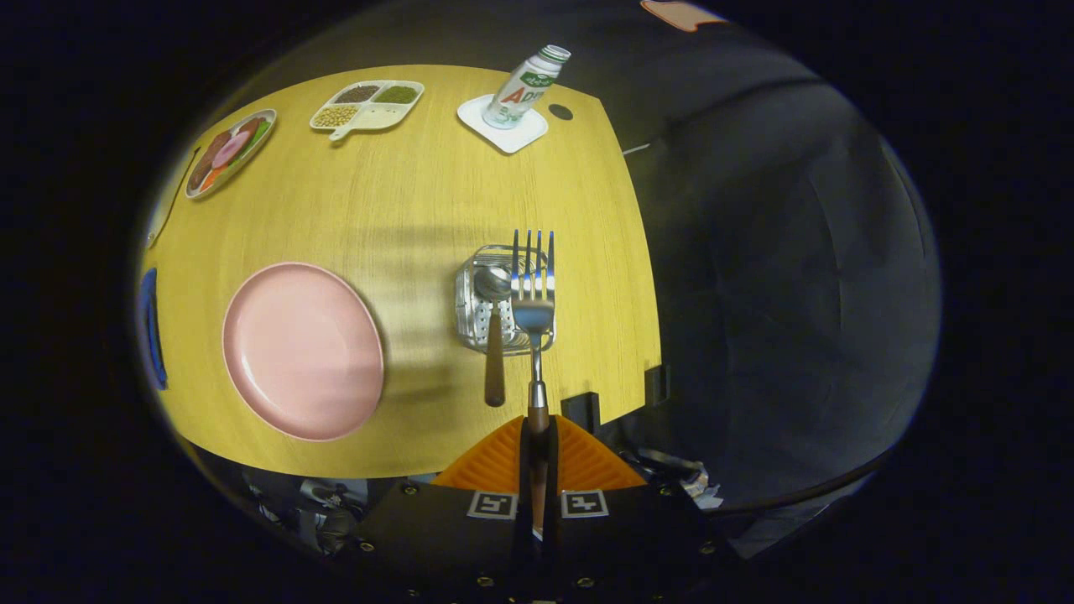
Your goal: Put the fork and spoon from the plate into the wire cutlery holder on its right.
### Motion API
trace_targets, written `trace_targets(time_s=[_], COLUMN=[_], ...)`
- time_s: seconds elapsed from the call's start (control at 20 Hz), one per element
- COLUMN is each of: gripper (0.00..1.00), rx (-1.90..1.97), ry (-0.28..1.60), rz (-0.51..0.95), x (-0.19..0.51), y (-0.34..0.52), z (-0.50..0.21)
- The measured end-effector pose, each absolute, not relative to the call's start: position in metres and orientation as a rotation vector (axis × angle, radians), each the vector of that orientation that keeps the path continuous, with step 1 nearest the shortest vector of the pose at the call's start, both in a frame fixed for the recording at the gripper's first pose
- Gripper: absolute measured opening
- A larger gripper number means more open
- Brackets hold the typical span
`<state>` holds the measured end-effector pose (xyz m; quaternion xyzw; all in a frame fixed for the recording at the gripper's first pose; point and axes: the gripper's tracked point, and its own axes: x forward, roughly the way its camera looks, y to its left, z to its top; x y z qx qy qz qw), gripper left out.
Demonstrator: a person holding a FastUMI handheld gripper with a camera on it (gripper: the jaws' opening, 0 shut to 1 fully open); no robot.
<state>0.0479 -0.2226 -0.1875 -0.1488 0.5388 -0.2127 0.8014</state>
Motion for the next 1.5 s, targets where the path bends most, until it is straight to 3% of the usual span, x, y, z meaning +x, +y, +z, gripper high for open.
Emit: trace_targets(time_s=[0.35,1.05,1.4,1.5], gripper=[0.05,0.05,0.11,0.17], rx=[-0.357,-0.286,-0.246,-0.246], ry=[1.269,1.495,1.488,1.462], rz=[-0.474,-0.321,-0.293,-0.285], x=[0.048,0.067,0.082,0.087], y=[-0.256,-0.241,-0.238,-0.235], z=[-0.210,-0.243,-0.233,-0.227])
